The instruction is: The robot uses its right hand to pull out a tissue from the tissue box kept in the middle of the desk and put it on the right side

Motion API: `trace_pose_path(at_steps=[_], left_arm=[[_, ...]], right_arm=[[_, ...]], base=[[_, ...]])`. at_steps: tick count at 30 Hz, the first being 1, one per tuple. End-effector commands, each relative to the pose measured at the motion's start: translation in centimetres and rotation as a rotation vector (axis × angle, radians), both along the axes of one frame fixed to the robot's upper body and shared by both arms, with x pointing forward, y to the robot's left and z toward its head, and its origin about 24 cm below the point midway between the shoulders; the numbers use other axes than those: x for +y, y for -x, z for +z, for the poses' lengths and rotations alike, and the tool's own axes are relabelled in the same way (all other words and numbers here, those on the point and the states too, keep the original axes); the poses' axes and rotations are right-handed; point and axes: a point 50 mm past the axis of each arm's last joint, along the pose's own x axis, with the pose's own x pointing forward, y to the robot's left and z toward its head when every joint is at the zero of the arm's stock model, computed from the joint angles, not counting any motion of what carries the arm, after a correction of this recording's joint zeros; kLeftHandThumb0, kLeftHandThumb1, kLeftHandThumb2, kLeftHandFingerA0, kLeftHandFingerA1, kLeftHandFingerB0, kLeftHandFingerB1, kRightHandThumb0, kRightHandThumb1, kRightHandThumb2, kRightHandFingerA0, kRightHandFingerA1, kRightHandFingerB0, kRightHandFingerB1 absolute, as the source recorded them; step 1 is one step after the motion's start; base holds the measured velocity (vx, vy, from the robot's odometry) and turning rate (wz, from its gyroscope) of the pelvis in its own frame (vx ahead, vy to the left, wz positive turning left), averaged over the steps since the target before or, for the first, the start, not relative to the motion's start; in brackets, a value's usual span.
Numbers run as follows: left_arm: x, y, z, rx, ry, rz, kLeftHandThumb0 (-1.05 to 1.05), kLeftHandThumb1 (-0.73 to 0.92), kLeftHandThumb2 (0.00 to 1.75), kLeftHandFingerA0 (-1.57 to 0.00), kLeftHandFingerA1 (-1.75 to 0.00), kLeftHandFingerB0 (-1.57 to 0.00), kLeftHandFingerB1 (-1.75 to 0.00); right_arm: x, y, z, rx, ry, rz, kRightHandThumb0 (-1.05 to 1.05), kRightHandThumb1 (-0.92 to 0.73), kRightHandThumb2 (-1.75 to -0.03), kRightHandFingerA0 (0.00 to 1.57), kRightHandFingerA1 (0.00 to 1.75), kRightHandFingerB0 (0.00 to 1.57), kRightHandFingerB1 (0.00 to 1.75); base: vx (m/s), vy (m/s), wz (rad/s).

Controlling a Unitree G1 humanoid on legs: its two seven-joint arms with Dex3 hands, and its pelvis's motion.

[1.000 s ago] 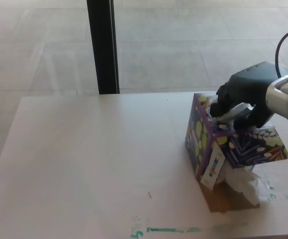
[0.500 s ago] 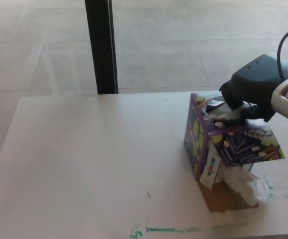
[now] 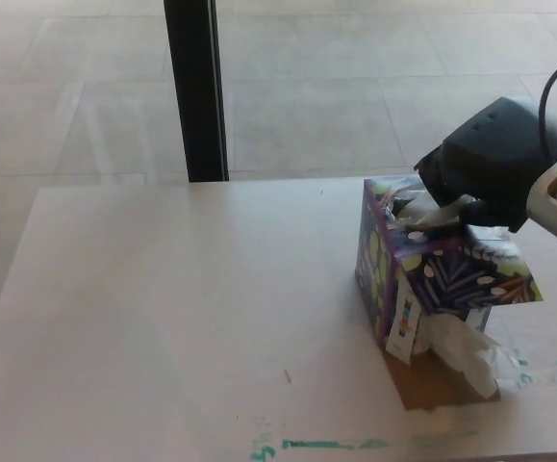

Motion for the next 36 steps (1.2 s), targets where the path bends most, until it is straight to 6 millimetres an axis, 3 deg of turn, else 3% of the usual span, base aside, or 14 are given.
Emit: trace_pose_path(at_steps=[1, 3, 5, 7, 10, 19, 20, 21, 23, 27, 28, 29, 30, 36], left_arm=[[0.4, -0.4, 0.3, -0.016, -0.035, 0.009, -0.64, 0.89, 0.67, -0.63, -0.49, -0.59, -0.48], [0.4, -0.4, 0.3, -0.017, -0.03, -0.007, -0.66, 0.9, 0.66, -0.64, -0.51, -0.57, -0.48], [0.4, -0.4, 0.3, -0.003, -0.027, -0.029, -0.65, 0.9, 0.67, -0.59, -0.51, -0.55, -0.48], [0.3, -0.2, 0.3, -0.006, -0.034, -0.02, -0.66, 0.89, 0.67, -0.61, -0.52, -0.58, -0.49], [0.3, -0.2, 0.3, -0.011, -0.023, -0.042, -0.66, 0.91, 0.67, -0.56, -0.55, -0.56, -0.5], [0.4, -0.2, 0.3, -0.014, -0.001, 0.0, -0.78, 0.9, 0.67, -0.51, -0.53, -0.49, -0.46], [0.4, -0.2, 0.4, -0.018, -0.01, -0.006, -0.79, 0.91, 0.67, -0.55, -0.58, -0.53, -0.5], [0.5, -0.2, 0.4, 0.0, -0.006, -0.024, -0.81, 0.92, 0.69, -0.51, -0.53, -0.52, -0.48], [0.4, -0.2, 0.5, 0.003, -0.01, -0.057, -0.84, 0.92, 0.71, -0.5, -0.52, -0.5, -0.47], [0.4, -0.2, 0.4, -0.001, -0.01, -0.016, -0.86, 0.92, 0.68, -0.54, -0.55, -0.56, -0.48], [0.4, -0.2, 0.4, -0.003, -0.007, -0.013, -0.79, 0.75, 1.19, -0.52, -0.64, -0.45, -0.57], [0.4, -0.2, 0.4, -0.006, -0.003, -0.01, -0.79, 0.75, 1.19, -0.52, -0.64, -0.45, -0.57], [0.4, -0.2, 0.4, -0.008, 0.005, -0.024, -0.86, 0.92, 0.7, -0.51, -0.52, -0.49, -0.46], [0.4, -0.2, 0.4, -0.003, 0.004, -0.028, -0.86, 0.92, 0.72, -0.52, -0.53, -0.47, -0.44]], right_arm=[[-0.9, 0.7, -1.0, -0.194, -0.042, 0.099, -0.29, -0.48, -0.81, 0.93, 1.75, 0.8, 1.45], [-1.3, 0.9, -1.2, -0.145, 0.001, 0.091, -0.31, -0.47, -0.86, 0.92, 1.75, 0.72, 1.63], [-1.6, 1.0, -1.4, -0.125, 0.005, 0.09, -0.38, -0.54, -0.79, 0.94, 1.75, 0.71, 1.69], [-1.9, 1.0, -1.4, -0.132, 0.007, 0.099, -0.39, -0.49, -0.86, 0.98, 1.75, 0.76, 1.71], [-2.1, 0.9, -1.1, -0.162, 0.024, 0.1, -0.42, -0.52, -0.8, 0.99, 1.75, 0.76, 1.74], [-2.5, 0.9, 1.2, -0.238, -0.146, 0.148, -0.31, -0.47, -0.88, 0.95, 1.75, 0.68, 1.73], [-2.5, 0.9, 1.5, -0.235, -0.154, 0.14, -0.28, -0.49, -0.84, 0.92, 1.75, 0.67, 1.69], [-2.5, 0.8, 1.9, -0.2, -0.167, 0.117, -0.26, -0.59, -0.75, 0.83, 1.75, 0.68, 1.52], [-2.4, 0.7, 2.3, -0.182, -0.167, 0.11, -0.23, -0.6, -0.74, 0.85, 1.73, 0.7, 1.4], [-2.2, 0.8, 2.4, -0.17, -0.154, 0.115, -0.23, -0.5, -0.77, 0.9, 1.74, 0.76, 1.4], [-2.2, 0.9, 2.3, -0.17, -0.163, 0.122, -0.22, -0.45, -0.82, 0.94, 1.75, 0.8, 1.4], [-2.2, 1.0, 2.1, -0.171, -0.177, 0.131, -0.22, -0.45, -0.82, 0.94, 1.75, 0.8, 1.4], [-2.2, 1.0, 2.0, -0.165, -0.172, 0.132, -0.25, -0.45, -0.87, 0.94, 1.75, 0.79, 1.42], [-2.1, 1.1, 1.9, -0.164, -0.217, 0.137, -0.25, -0.43, -0.9, 0.97, 1.75, 0.74, 1.54]], base=[[0.0, 0.0, 0.0], [0.0, 0.0, 0.0], [0.0, 0.0, 0.0], [0.0, 0.0, 0.0], [0.0, 0.0, 0.0], [0.0, 0.0, 0.0], [0.0, 0.0, 0.0], [0.0, 0.0, 0.0], [0.0, 0.0, 0.0], [0.0, 0.0, 0.0], [0.0, 0.0, 0.0], [0.0, 0.0, 0.0], [0.0, 0.0, 0.0], [0.0, 0.0, 0.0]])
